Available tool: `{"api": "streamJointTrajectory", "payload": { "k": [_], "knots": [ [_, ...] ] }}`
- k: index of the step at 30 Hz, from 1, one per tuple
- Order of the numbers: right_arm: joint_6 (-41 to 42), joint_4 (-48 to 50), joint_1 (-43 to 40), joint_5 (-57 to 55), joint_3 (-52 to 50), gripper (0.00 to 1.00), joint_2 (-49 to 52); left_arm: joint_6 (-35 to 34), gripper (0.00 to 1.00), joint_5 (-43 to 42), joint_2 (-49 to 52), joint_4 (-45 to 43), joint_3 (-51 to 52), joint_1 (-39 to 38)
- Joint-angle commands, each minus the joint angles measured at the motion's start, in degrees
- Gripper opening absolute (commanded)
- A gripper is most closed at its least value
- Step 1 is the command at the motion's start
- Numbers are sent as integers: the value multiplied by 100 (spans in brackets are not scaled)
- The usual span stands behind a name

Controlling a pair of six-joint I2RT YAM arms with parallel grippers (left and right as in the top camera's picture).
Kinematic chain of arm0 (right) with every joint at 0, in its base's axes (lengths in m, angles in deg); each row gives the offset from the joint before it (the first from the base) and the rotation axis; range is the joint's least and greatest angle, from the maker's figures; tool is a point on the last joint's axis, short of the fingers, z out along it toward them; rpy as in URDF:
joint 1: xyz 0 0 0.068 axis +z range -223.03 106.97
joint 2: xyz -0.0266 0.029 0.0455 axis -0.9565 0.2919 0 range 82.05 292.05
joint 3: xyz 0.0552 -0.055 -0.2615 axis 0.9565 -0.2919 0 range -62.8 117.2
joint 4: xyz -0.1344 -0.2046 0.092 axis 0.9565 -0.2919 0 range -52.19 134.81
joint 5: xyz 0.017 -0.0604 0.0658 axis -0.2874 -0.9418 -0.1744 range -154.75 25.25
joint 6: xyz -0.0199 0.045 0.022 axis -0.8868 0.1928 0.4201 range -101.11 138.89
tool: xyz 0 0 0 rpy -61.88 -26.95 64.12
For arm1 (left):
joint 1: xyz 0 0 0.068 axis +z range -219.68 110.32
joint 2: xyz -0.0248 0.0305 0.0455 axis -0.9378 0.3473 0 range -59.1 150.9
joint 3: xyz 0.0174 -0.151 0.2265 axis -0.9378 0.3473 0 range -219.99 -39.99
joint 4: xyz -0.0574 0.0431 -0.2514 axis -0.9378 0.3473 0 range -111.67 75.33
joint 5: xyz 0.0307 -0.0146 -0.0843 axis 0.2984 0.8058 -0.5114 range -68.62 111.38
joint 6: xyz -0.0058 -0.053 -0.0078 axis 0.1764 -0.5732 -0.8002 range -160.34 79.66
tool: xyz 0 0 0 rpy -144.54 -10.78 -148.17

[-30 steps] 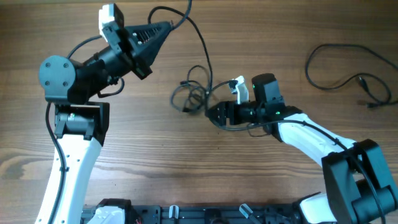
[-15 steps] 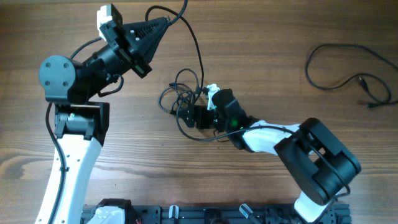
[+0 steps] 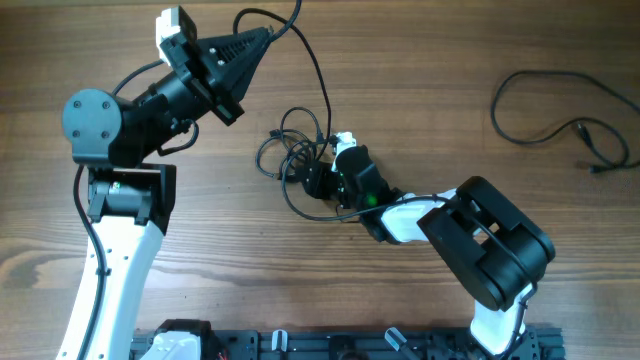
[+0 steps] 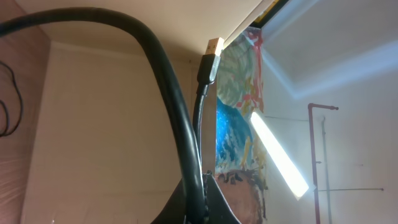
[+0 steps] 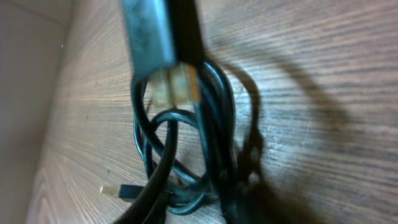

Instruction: Untangle cables

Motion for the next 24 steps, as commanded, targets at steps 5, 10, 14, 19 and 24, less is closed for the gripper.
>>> {"api": "streamJointTrajectory", "payload": {
  "k": [5,10,14,19,24],
  "knots": [
    [-437,223,22,-101,-35,12,118,-7,4,-164,-48,-55,-81,-24],
    [-435,219,22,-96,-35,12,118,-7,4,-203,-50,-55,-81,-24],
    [-437,219,22,-98,-35,18,118,-7,4,-203,-48,-55,-81,-24],
    [-435,219,17,-109,-35,38,118,-7,4,-203,-48,-55,-81,-24],
    [-431,219,20,-577,-35,54,118,-7,4,-203,-48,-55,-81,-24]
  ]
}}
